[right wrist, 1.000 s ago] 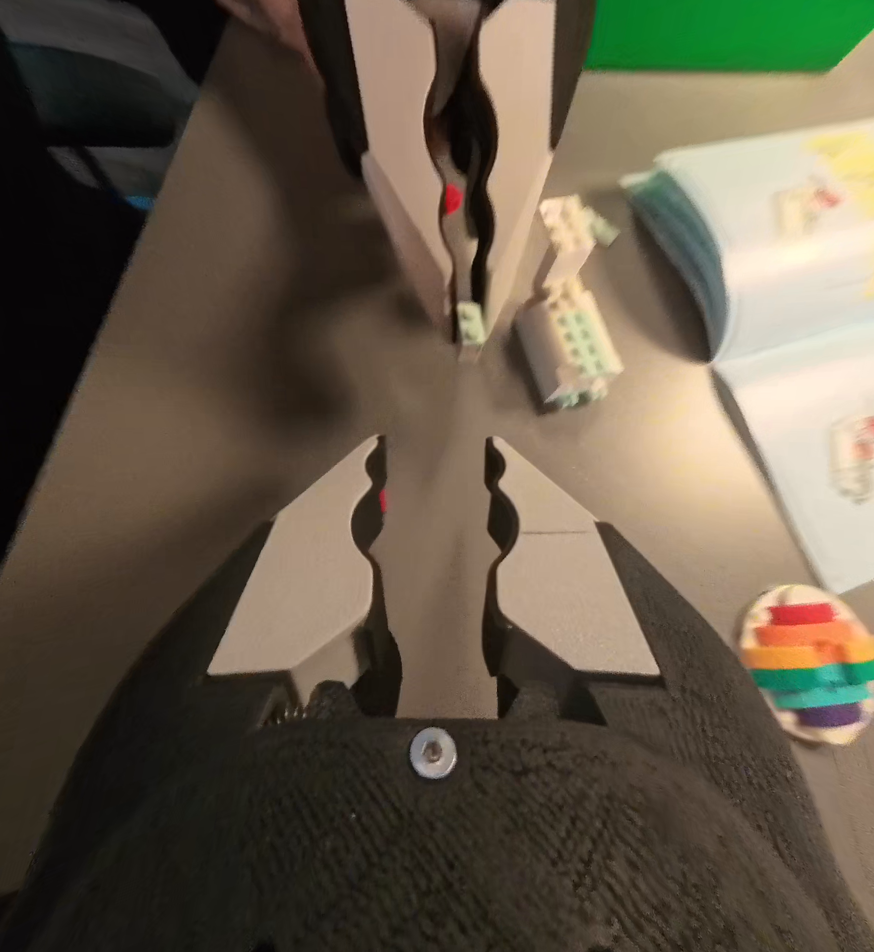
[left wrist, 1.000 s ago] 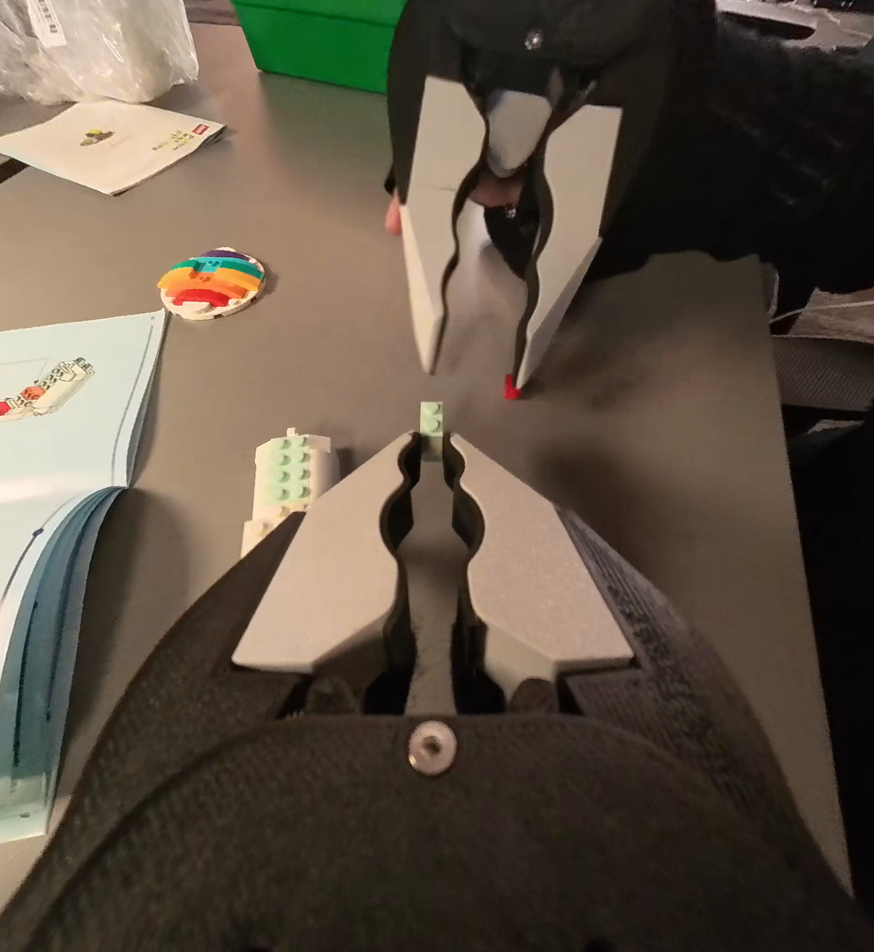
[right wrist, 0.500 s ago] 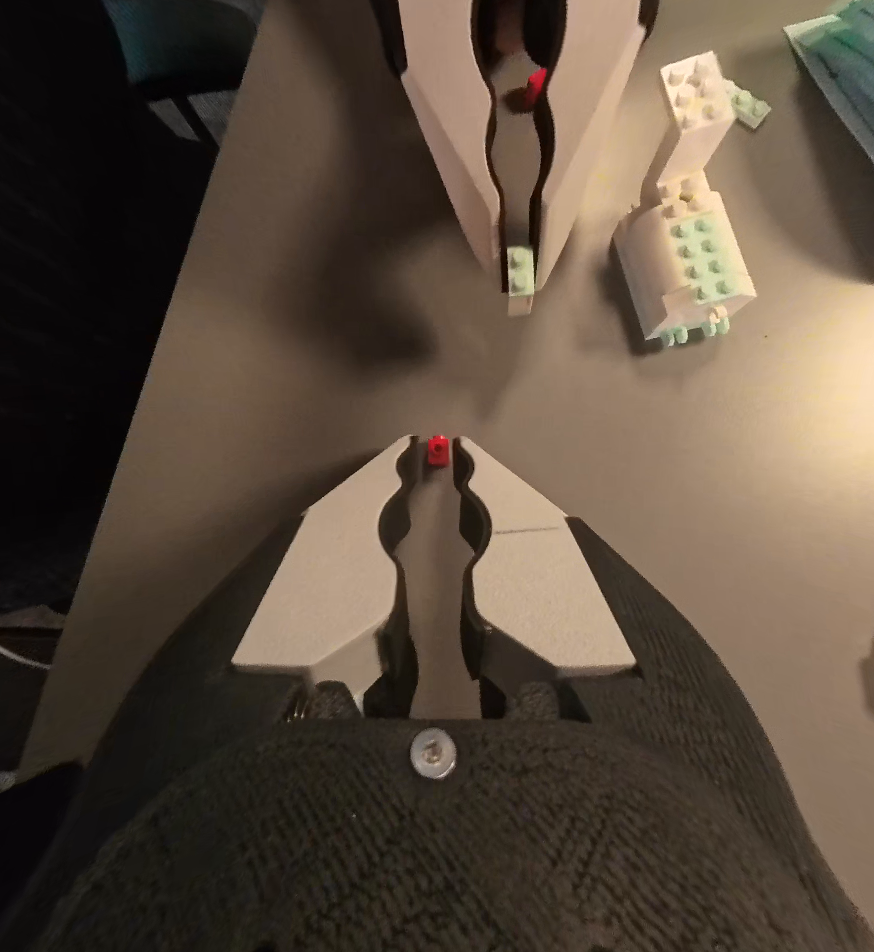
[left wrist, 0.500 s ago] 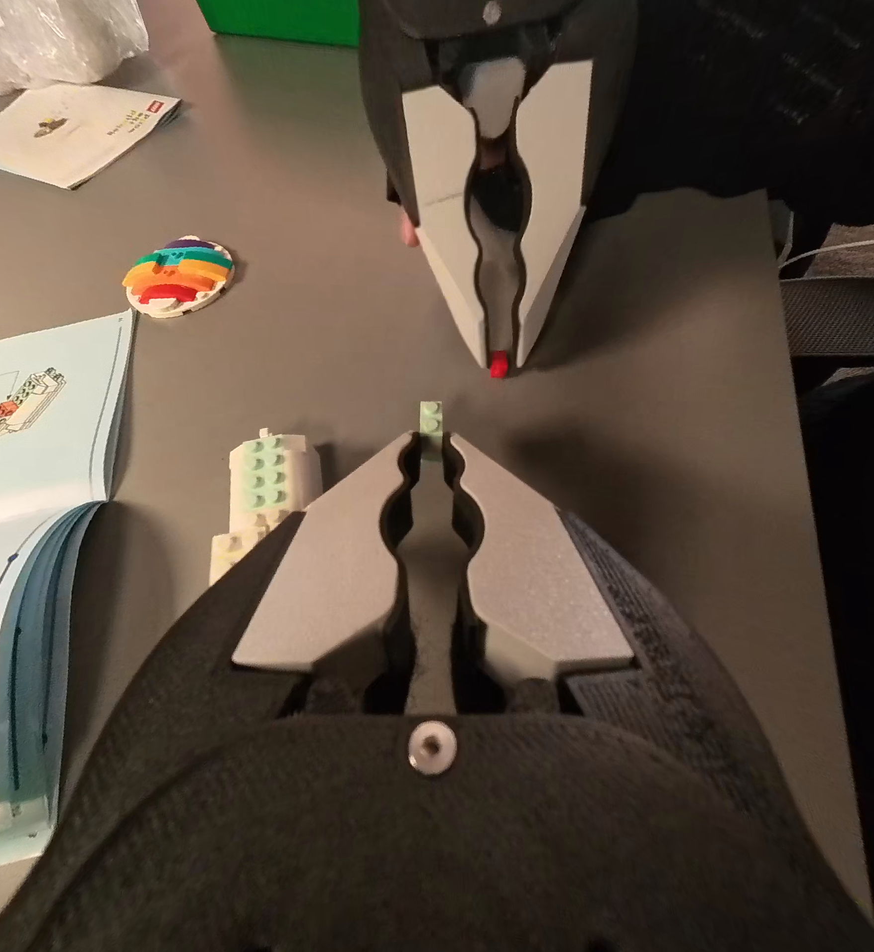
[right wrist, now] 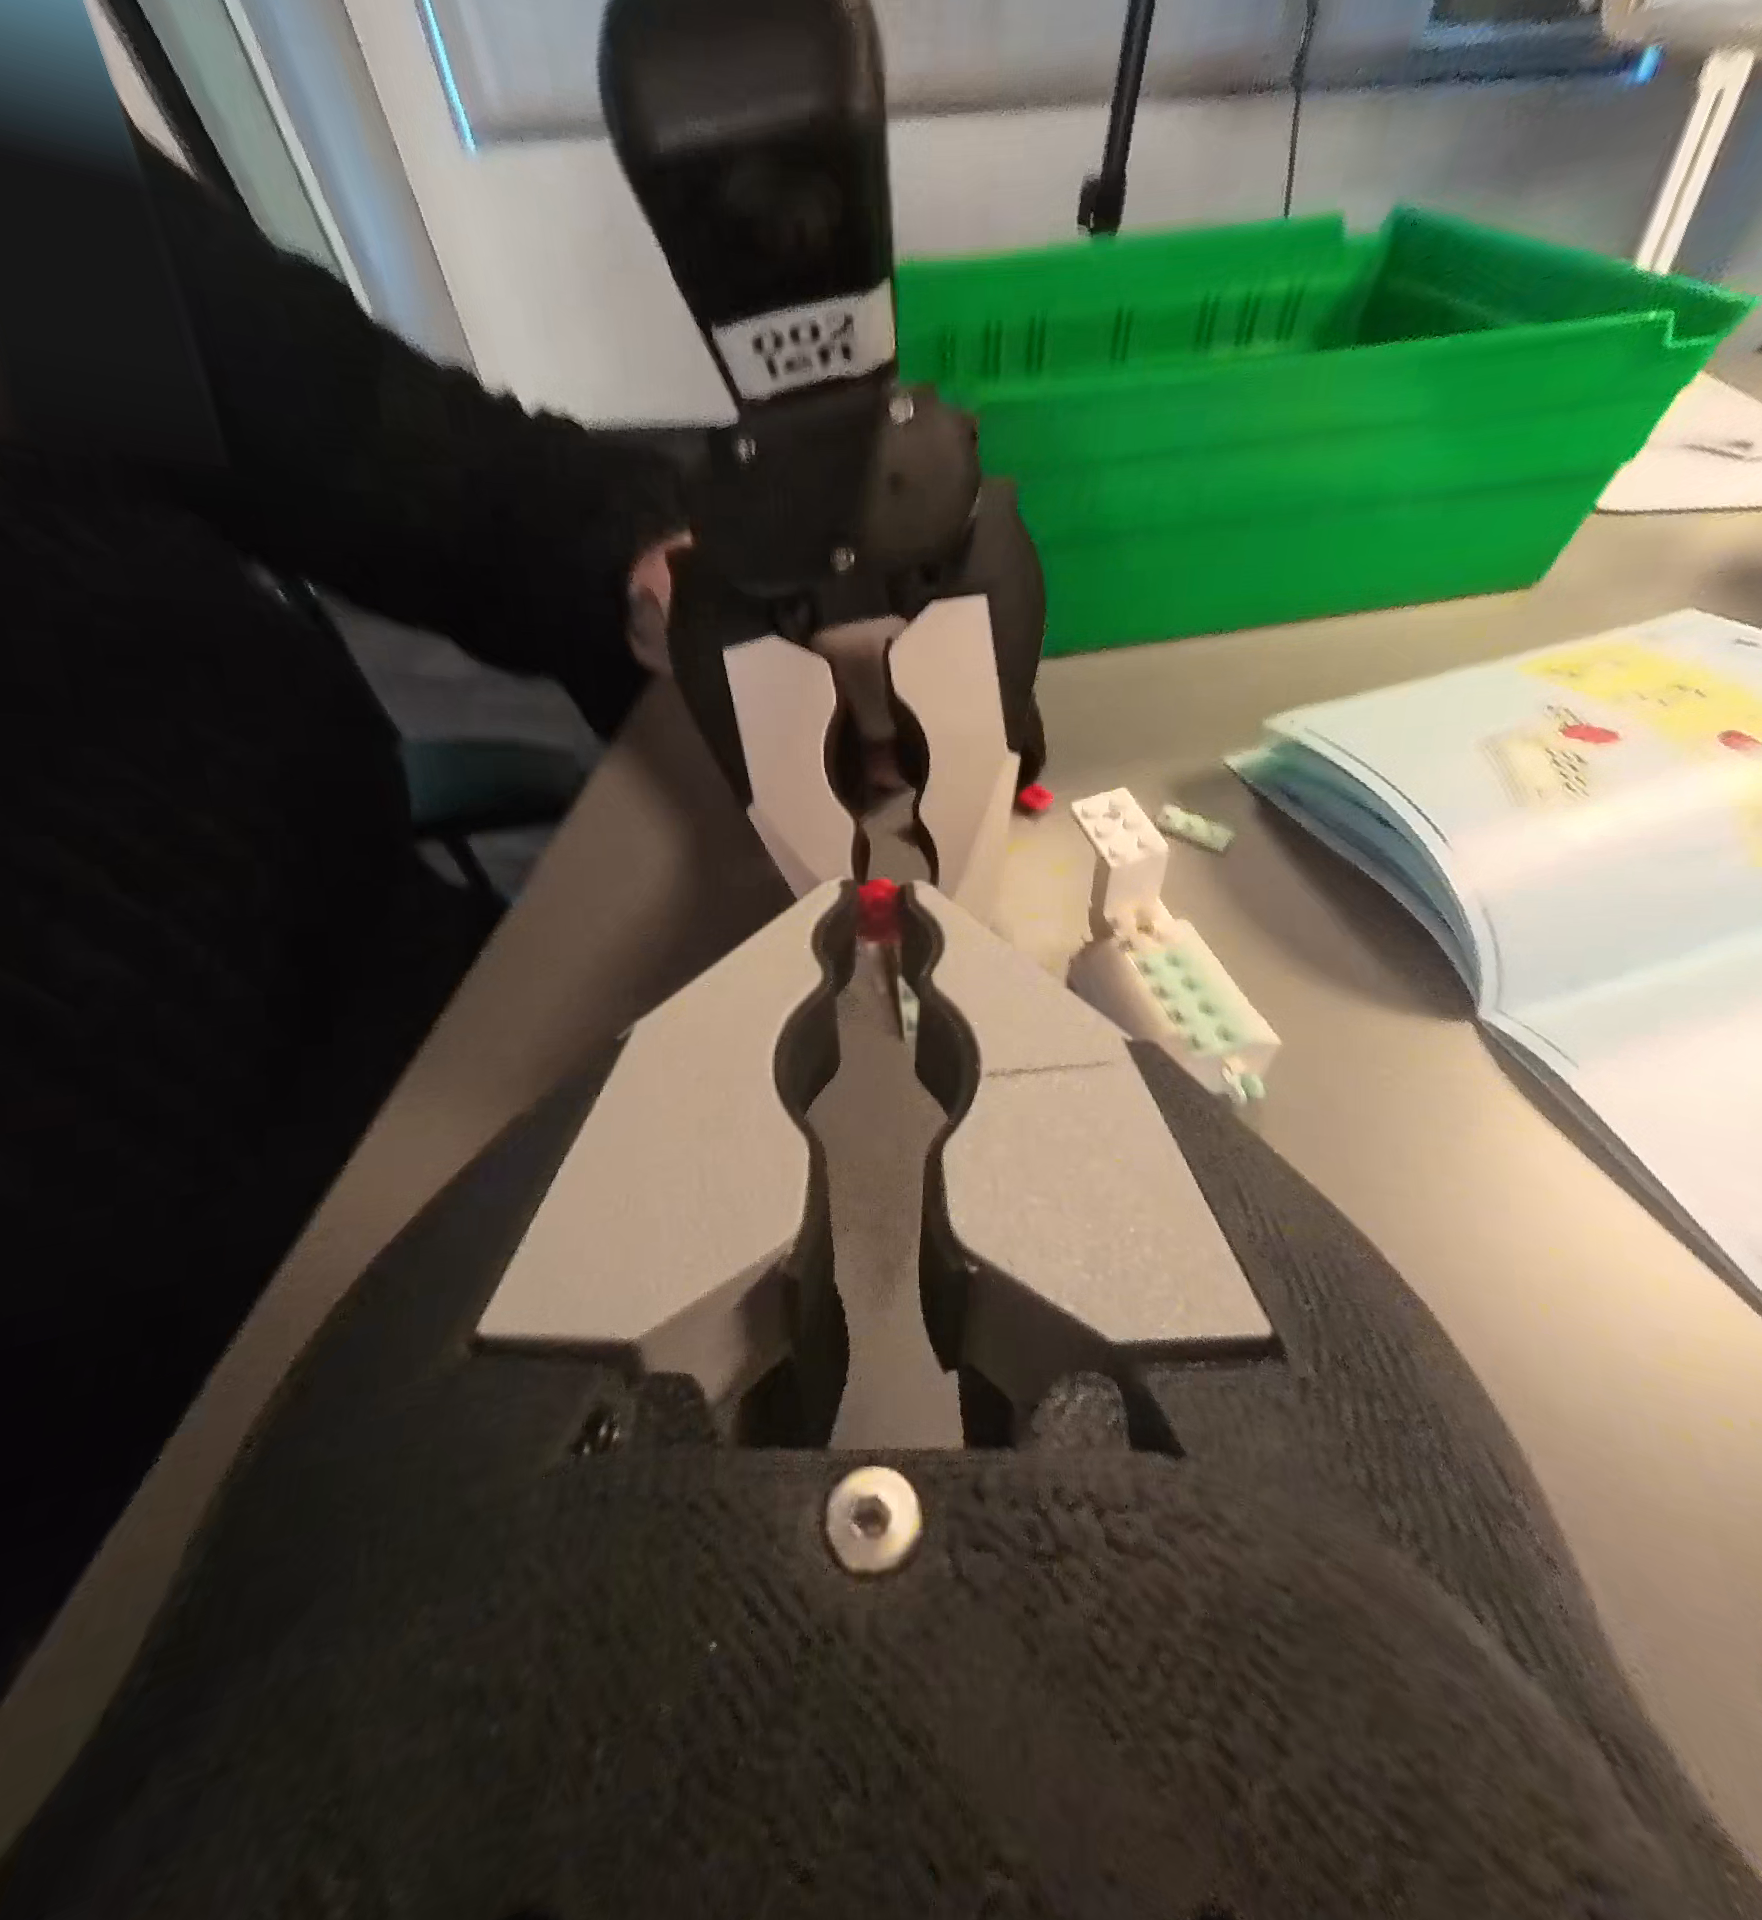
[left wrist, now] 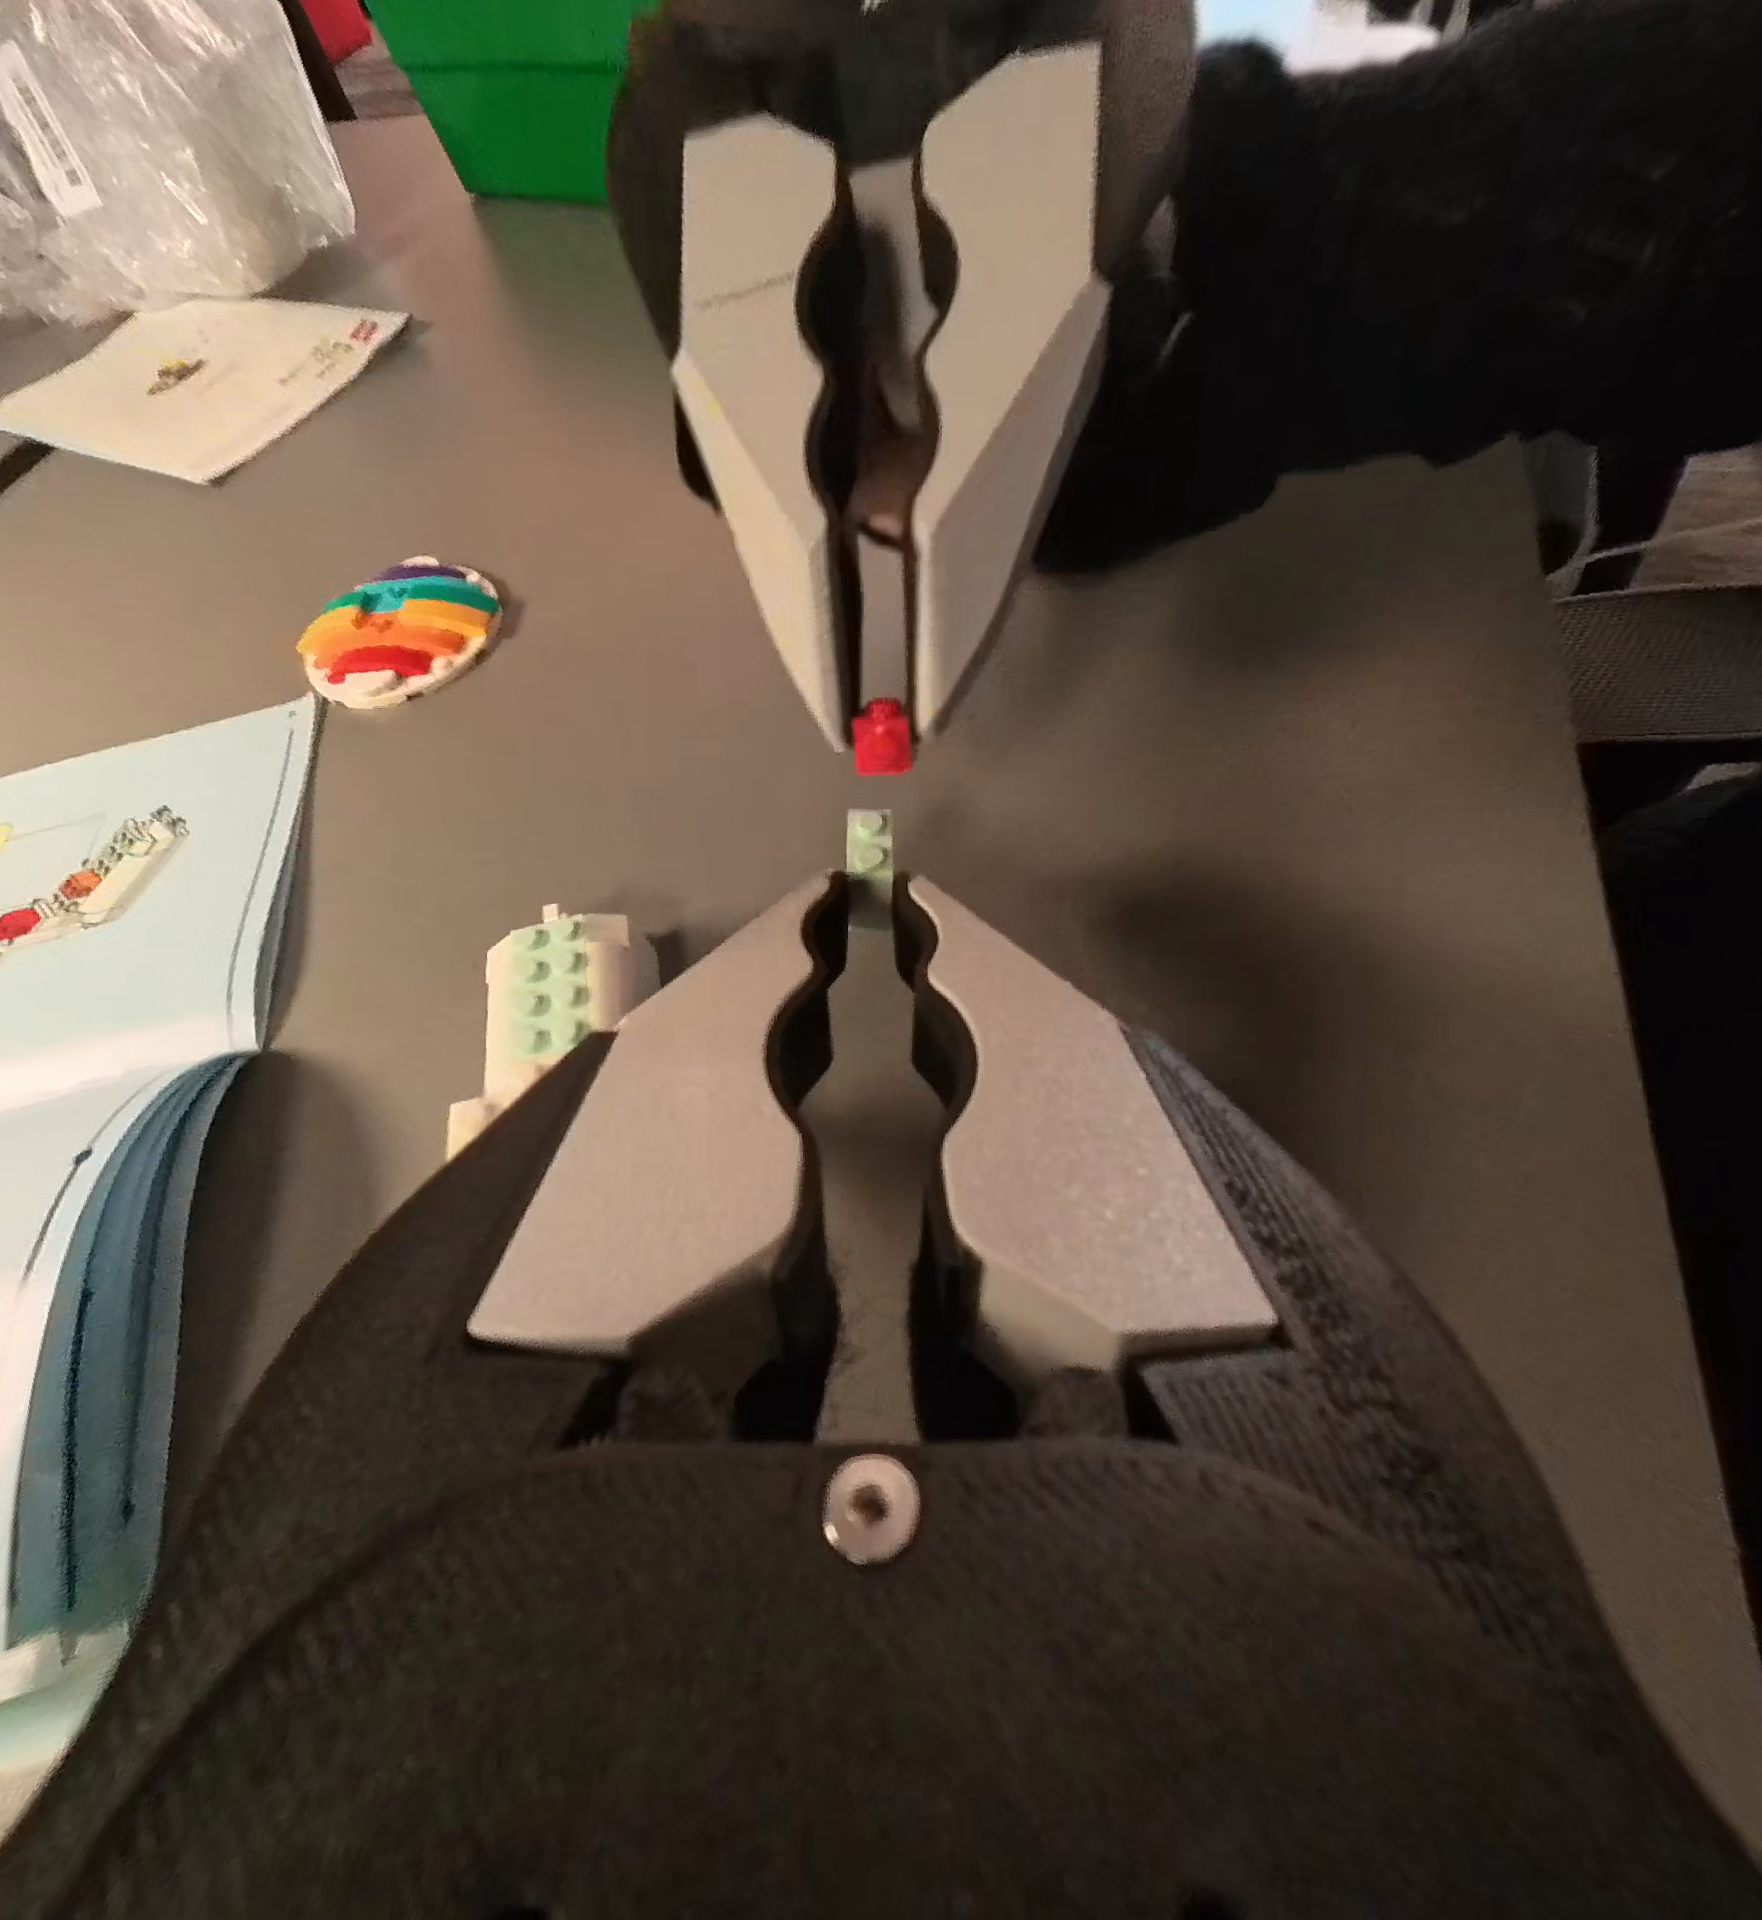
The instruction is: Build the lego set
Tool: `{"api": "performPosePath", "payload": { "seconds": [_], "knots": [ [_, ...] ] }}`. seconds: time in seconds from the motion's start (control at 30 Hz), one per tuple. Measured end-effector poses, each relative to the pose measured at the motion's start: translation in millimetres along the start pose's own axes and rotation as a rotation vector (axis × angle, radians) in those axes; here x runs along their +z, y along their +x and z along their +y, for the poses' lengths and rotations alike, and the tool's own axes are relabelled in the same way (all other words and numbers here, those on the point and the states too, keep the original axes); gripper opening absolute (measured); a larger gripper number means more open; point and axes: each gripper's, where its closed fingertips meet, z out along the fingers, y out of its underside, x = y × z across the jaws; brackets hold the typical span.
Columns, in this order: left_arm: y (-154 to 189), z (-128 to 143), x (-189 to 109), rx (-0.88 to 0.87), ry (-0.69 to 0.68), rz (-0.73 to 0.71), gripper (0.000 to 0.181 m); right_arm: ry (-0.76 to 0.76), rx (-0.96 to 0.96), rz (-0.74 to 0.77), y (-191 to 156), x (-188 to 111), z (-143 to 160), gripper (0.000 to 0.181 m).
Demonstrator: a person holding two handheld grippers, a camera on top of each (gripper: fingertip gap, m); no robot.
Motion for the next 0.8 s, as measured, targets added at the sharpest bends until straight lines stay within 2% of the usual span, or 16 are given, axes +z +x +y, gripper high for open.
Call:
{"api": "performPosePath", "payload": {
  "seconds": [0.03, 0.2, 0.3, 0.67, 0.8],
  "knots": [
    [2, -4, -2, 0.003, 0.028, 0.008, 0.007, 0.03, 0.009, 0.002, 1, 2, -3, 0.006],
    [6, -27, -14, -0.096, 0.2, 0.079, 0.006, 0.125, 0.072, -0.023, 2, 1, -12, 0.006],
    [4, -34, -19, -0.14, 0.259, 0.103, 0.006, 0.176, 0.115, -0.044, 3, -2, -17, 0.006],
    [-1, -34, -21, -0.121, 0.272, 0.068, 0.006, 0.213, 0.124, -0.057, 6, -8, -16, 0.006],
    [0, -30, -19, -0.13, 0.24, 0.074, 0.006, 0.176, 0.08, -0.043, 5, -7, -12, 0.005]
  ]
}}
